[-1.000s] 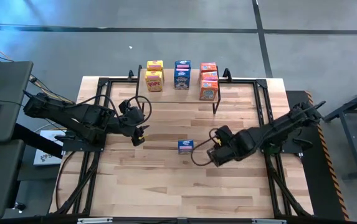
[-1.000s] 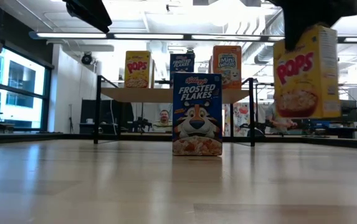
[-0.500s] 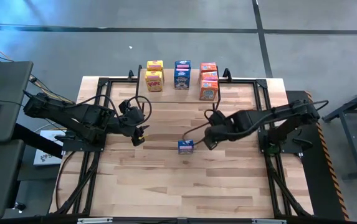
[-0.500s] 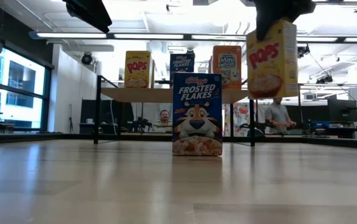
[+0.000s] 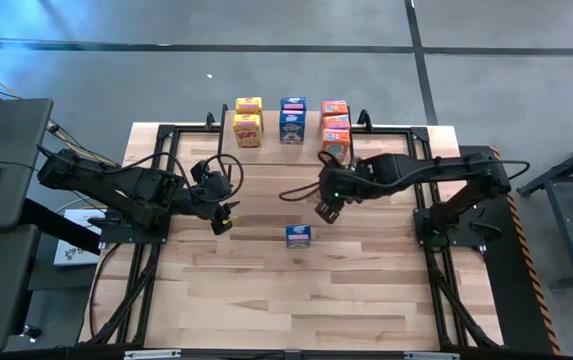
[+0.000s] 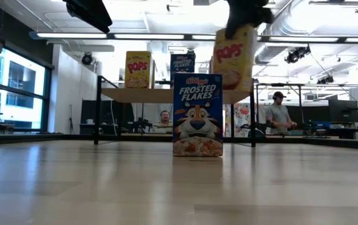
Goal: Stack cereal on shelf
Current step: Put the yellow cereal box on the shelf aligned with the other yellow cereal boxes
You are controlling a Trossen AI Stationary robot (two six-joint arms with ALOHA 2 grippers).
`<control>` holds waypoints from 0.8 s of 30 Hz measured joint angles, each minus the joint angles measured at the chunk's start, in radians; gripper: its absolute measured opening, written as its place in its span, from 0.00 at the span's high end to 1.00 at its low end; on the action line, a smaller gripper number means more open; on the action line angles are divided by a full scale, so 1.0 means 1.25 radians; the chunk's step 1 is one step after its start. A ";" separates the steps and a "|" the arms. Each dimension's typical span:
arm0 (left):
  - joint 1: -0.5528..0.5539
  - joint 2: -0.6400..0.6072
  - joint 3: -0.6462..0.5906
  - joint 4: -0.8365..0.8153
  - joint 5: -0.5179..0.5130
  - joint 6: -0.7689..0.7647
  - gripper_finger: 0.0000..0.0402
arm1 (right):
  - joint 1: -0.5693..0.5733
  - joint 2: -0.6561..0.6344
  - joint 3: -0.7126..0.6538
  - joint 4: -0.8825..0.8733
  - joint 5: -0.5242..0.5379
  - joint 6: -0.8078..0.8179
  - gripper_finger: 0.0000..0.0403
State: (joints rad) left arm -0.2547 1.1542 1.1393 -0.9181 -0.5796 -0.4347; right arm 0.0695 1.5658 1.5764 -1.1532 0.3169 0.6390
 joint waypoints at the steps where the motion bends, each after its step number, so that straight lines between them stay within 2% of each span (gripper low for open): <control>1: 0.000 0.000 0.000 0.000 0.000 0.000 0.45 | -0.006 0.000 0.000 0.016 -0.003 -0.024 0.58; 10: 0.000 0.000 0.000 0.000 0.000 0.000 0.45 | -0.043 0.000 -0.001 0.131 -0.046 -0.218 0.58; 19: 0.000 0.000 0.000 0.000 0.000 0.000 0.45 | -0.063 0.030 -0.002 0.270 -0.077 -0.485 0.58; 24: 0.000 0.000 0.000 0.000 0.000 0.000 0.45 | -0.084 0.063 -0.002 0.301 -0.131 -0.547 0.58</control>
State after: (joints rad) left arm -0.2550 1.1542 1.1393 -0.9183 -0.5794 -0.4347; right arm -0.0351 1.6443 1.5739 -0.7764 0.1526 -0.0451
